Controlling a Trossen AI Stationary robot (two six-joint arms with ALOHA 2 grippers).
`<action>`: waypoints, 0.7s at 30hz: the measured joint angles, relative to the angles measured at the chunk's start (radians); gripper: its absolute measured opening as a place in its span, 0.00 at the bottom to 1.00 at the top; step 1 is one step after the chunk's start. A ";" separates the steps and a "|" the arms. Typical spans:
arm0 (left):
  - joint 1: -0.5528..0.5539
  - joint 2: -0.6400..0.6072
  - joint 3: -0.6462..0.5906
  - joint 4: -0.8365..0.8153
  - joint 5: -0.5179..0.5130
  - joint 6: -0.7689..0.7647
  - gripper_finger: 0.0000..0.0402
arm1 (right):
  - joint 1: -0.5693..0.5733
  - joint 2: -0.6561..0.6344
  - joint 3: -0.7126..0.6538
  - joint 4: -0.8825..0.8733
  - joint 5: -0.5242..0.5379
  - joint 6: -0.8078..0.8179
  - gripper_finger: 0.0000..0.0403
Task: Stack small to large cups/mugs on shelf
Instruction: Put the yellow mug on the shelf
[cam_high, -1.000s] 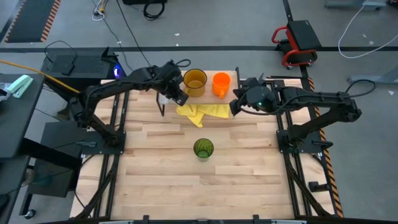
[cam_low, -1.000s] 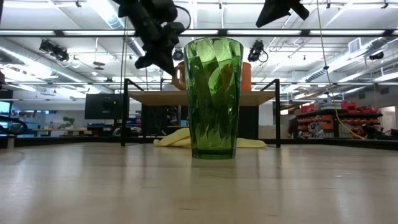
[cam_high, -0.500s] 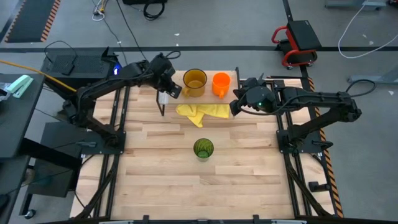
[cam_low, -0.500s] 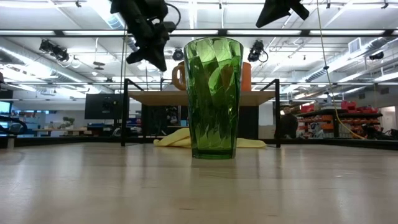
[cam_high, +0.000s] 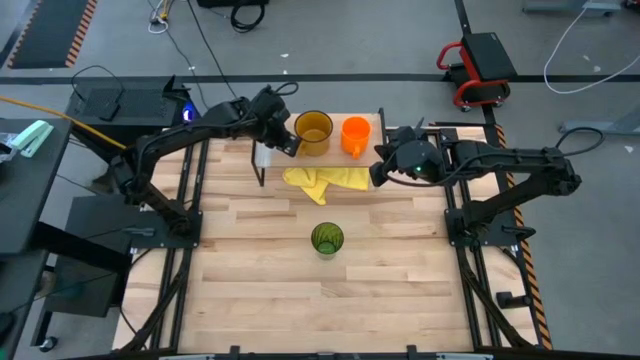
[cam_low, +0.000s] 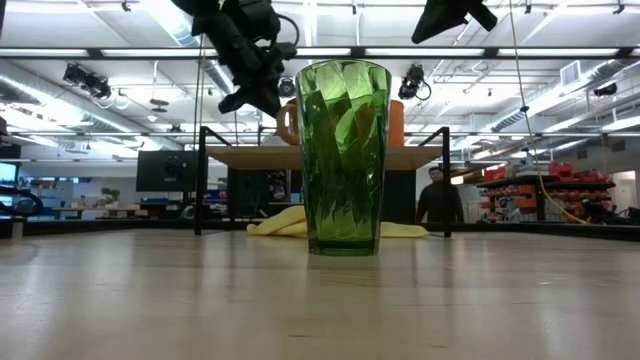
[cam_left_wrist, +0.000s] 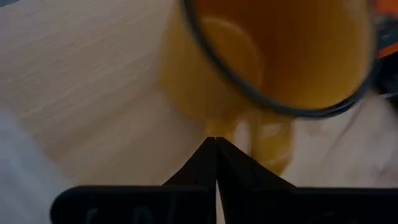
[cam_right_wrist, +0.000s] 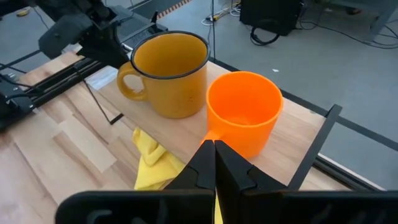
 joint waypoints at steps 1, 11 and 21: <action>-0.005 0.002 0.000 0.012 0.013 -0.007 0.03 | 0.000 0.000 0.000 0.000 0.000 0.000 0.01; -0.047 0.002 0.000 0.060 0.028 -0.023 0.03 | 0.000 0.000 0.000 -0.002 0.000 -0.002 0.01; -0.073 0.002 0.000 0.099 0.043 -0.061 0.06 | 0.000 0.000 0.000 -0.002 0.000 0.001 0.01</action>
